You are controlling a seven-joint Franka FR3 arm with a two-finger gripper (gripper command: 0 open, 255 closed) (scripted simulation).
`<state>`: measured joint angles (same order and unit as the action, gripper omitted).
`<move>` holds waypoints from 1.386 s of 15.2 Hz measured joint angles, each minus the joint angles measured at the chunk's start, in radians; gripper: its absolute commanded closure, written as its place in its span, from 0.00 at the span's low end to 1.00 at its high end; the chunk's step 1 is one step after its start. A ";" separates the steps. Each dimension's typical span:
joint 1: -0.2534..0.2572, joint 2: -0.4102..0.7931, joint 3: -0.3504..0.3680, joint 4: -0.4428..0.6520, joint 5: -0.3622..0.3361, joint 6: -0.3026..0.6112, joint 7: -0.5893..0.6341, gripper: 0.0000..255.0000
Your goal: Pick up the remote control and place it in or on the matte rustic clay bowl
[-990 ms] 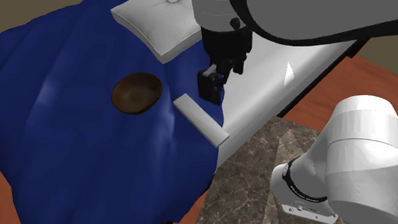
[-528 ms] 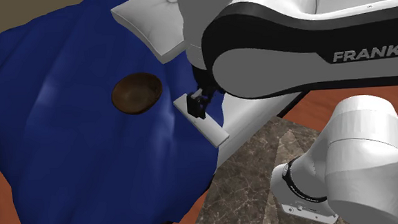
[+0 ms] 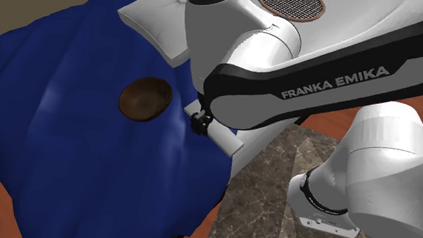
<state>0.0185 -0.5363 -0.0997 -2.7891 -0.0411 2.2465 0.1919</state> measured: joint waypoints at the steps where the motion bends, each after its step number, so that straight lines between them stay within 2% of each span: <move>1: 0.000 0.014 -0.001 -0.005 0.000 0.020 -0.001 0.00; 6: 0.004 0.065 -0.004 -0.031 0.003 0.097 -0.001 0.00; 11: 0.003 0.072 -0.005 -0.033 0.003 0.107 -0.002 0.00; 12: 0.003 0.072 -0.005 -0.033 0.003 0.107 -0.002 1.00; 21: 0.003 0.072 -0.005 -0.032 0.003 0.107 -0.002 1.00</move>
<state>0.0217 -0.4646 -0.1048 -2.8214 -0.0384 2.3533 0.1898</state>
